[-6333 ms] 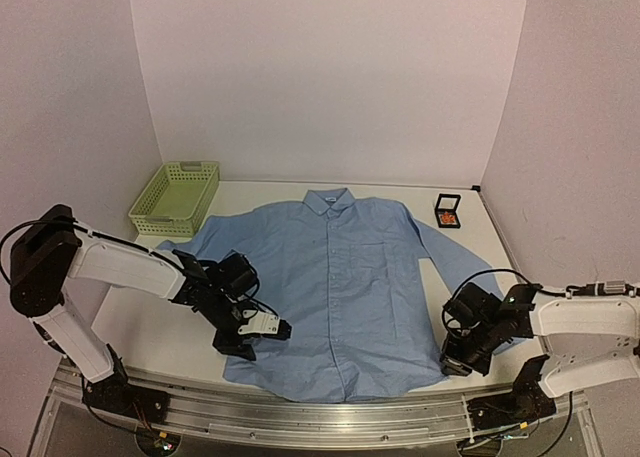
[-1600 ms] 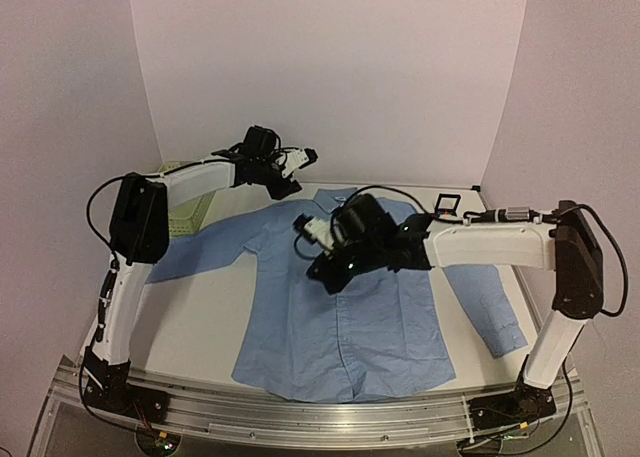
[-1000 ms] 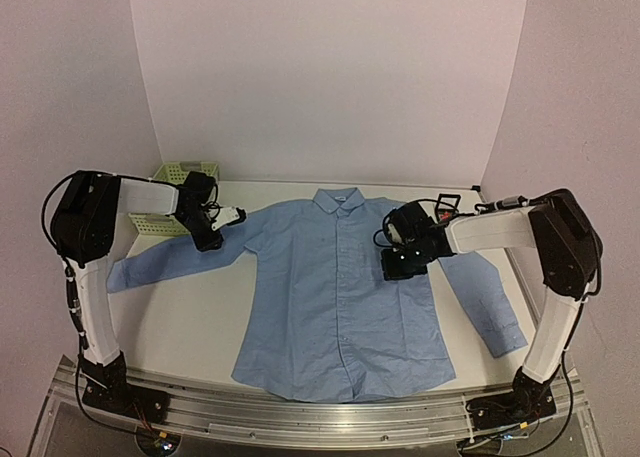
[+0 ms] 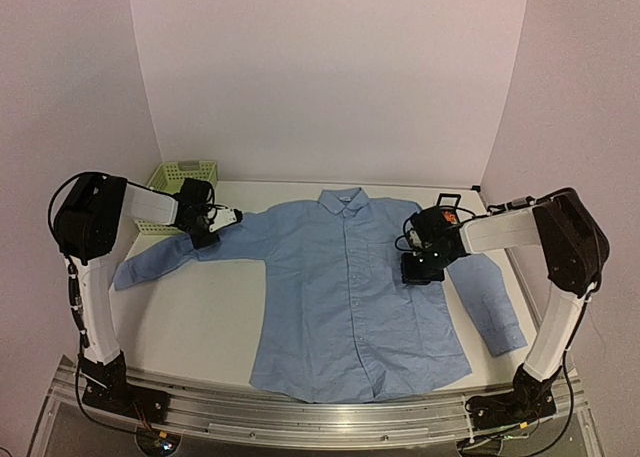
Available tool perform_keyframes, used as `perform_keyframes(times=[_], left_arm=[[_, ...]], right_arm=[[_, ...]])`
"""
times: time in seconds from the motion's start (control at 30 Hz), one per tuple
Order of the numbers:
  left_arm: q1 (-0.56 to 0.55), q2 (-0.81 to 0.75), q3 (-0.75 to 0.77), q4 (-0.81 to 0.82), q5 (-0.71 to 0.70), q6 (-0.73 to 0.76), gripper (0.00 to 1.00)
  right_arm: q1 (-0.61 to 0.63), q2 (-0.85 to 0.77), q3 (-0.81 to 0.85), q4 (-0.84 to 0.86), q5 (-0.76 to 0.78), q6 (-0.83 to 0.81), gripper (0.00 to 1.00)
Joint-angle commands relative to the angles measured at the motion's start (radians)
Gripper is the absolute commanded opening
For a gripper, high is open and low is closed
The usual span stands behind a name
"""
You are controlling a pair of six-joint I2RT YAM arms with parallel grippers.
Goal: Pin the brooch onto the clothing
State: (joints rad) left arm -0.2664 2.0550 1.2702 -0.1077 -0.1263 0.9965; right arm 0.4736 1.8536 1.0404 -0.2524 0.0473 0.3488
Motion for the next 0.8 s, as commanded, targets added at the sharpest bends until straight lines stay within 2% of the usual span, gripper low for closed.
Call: perform_keyframes(times=[0.0, 0.1, 0.27, 0.47, 0.6, 0.67, 0.77], left_arm=[[-0.005, -0.031, 0.004, -0.168, 0.099, -0.016, 0.51], [-0.008, -0.091, 0.056, -0.266, 0.172, -0.06, 0.52], [0.021, -0.202, 0.084, -0.371, 0.198, -0.09, 0.52], [0.093, -0.332, -0.072, -0.364, 0.159, -0.038, 0.52], [0.097, -0.379, -0.102, -0.375, 0.187, -0.057, 0.52], [0.091, -0.4, -0.089, -0.388, 0.219, -0.078, 0.54], [0.071, -0.442, -0.082, -0.394, 0.281, -0.114, 0.62]], right_arm=[[0.004, 0.027, 0.035, -0.069, -0.039, -0.014, 0.0], [0.004, 0.013, 0.067, -0.077, -0.038, -0.026, 0.0], [0.004, 0.0, 0.148, -0.098, -0.039, -0.031, 0.0], [-0.006, 0.008, 0.247, -0.112, -0.039, -0.036, 0.0], [-0.05, 0.014, 0.336, -0.134, -0.013, -0.043, 0.0], [-0.077, 0.014, 0.384, -0.146, 0.013, -0.051, 0.06], [-0.127, 0.013, 0.43, -0.16, 0.054, -0.058, 0.24]])
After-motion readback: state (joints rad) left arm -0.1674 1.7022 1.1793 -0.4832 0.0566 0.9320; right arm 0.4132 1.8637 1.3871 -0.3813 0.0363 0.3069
